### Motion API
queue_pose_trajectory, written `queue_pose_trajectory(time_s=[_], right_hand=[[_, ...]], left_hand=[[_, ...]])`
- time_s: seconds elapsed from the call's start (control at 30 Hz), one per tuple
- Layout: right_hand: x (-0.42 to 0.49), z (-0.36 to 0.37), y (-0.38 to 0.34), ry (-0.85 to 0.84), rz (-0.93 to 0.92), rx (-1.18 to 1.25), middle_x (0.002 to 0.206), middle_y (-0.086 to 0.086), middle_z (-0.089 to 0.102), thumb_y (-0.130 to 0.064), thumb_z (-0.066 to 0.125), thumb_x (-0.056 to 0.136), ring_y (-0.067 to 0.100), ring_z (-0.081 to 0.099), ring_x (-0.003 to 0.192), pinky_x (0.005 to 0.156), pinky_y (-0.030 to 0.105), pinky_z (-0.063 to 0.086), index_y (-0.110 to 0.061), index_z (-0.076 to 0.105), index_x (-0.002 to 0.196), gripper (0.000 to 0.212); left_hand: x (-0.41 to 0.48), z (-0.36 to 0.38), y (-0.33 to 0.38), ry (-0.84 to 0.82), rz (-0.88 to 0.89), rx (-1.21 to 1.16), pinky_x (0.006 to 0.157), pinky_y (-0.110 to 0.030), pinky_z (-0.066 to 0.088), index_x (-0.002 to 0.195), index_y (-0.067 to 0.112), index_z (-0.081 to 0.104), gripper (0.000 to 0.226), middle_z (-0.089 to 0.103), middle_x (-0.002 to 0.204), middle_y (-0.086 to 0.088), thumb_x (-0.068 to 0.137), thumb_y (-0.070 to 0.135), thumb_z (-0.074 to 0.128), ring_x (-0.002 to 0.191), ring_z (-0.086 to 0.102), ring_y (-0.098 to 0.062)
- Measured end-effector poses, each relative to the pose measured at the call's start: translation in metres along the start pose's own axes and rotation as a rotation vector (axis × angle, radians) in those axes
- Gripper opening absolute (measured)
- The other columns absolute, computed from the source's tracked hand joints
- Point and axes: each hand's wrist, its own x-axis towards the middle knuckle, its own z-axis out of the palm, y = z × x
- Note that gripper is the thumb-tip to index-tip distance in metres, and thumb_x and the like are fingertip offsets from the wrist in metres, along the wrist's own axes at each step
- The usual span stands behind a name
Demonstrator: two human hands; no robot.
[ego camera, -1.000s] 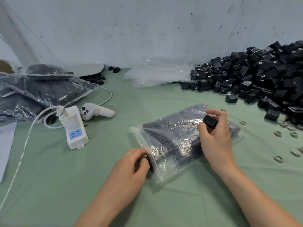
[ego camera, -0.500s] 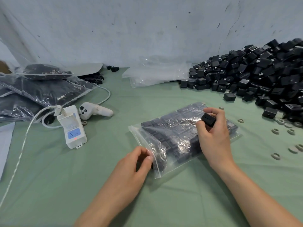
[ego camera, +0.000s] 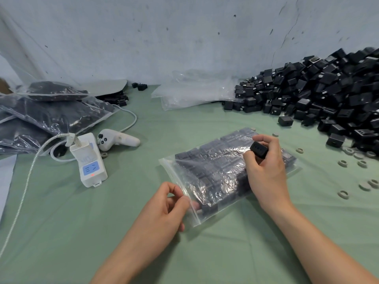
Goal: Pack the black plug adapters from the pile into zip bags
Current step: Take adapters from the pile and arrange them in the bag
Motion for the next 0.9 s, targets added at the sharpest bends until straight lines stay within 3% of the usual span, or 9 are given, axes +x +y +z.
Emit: queue_pose_trajectory(time_s=[0.1, 0.27, 0.43, 0.6, 0.73, 0.8, 0.9], right_hand=[[0.0, 0.0, 0.0, 0.007, -0.006, -0.007, 0.105, 0.003, 0.057, -0.016, 0.055, 0.09, 0.022, 0.059, 0.076, 0.078, 0.049, 0.051, -0.036, 0.048, 0.11, 0.029], [0.0, 0.001, 0.001, 0.016, -0.012, -0.008, 0.104, 0.0, 0.056, -0.016, 0.055, 0.09, 0.02, 0.057, 0.075, 0.078, 0.049, 0.051, -0.037, 0.048, 0.109, 0.029], [0.0, 0.001, 0.002, 0.02, -0.027, -0.002, 0.104, 0.001, 0.057, -0.017, 0.055, 0.09, 0.019, 0.058, 0.073, 0.076, 0.046, 0.052, -0.04, 0.048, 0.107, 0.029], [0.0, 0.001, 0.004, 0.026, -0.049, -0.008, 0.102, 0.0, 0.057, -0.018, 0.055, 0.09, 0.015, 0.056, 0.072, 0.074, 0.044, 0.051, -0.041, 0.048, 0.106, 0.029], [0.0, 0.002, 0.007, 0.03, -0.096, -0.03, 0.103, -0.007, 0.054, -0.018, 0.056, 0.089, 0.008, 0.054, 0.07, 0.07, 0.037, 0.048, -0.038, 0.048, 0.108, 0.029], [-0.001, 0.003, 0.008, 0.031, -0.158, -0.066, 0.104, -0.009, 0.051, -0.016, 0.056, 0.089, 0.003, 0.055, 0.069, 0.067, 0.029, 0.043, -0.036, 0.048, 0.109, 0.029], [-0.003, 0.005, 0.01, -0.001, -0.257, -0.149, 0.106, -0.011, 0.048, -0.014, 0.059, 0.087, -0.001, 0.056, 0.078, 0.069, 0.019, 0.04, -0.032, 0.05, 0.112, 0.032]], left_hand=[[-0.001, -0.001, 0.006, -0.051, 0.012, -0.05, 0.054, -0.022, 0.042, 0.088, 0.022, 0.049, 0.012, 0.077, 0.098, 0.004, 0.099, 0.024, 0.053, 0.051, 0.049, -0.012], [-0.003, -0.002, 0.01, -0.121, 0.027, -0.078, 0.049, -0.02, 0.043, 0.096, 0.036, 0.071, 0.027, 0.075, 0.105, 0.005, 0.101, 0.019, 0.051, 0.049, 0.048, -0.012], [0.0, 0.001, 0.01, -0.201, -0.01, -0.112, 0.046, -0.018, 0.042, 0.102, 0.039, 0.073, 0.027, 0.074, 0.109, 0.008, 0.101, 0.023, 0.051, 0.044, 0.049, -0.011], [0.006, -0.002, 0.007, -0.198, -0.055, -0.12, 0.048, -0.018, 0.039, 0.112, 0.042, 0.07, 0.022, 0.067, 0.107, -0.032, 0.098, 0.035, 0.053, 0.049, 0.05, -0.018], [0.007, -0.002, 0.004, -0.214, -0.075, -0.152, 0.051, -0.02, 0.043, 0.112, 0.042, 0.071, 0.022, 0.064, 0.109, -0.036, 0.097, 0.036, 0.054, 0.052, 0.052, -0.02], [0.007, -0.002, 0.004, -0.212, -0.077, -0.159, 0.052, -0.02, 0.042, 0.11, 0.043, 0.071, 0.022, 0.068, 0.099, -0.033, 0.097, 0.036, 0.054, 0.053, 0.053, -0.021], [0.006, -0.002, 0.005, -0.21, -0.074, -0.164, 0.051, -0.016, 0.041, 0.11, 0.041, 0.071, 0.023, 0.065, 0.061, -0.011, 0.098, 0.033, 0.054, 0.05, 0.053, -0.017]])
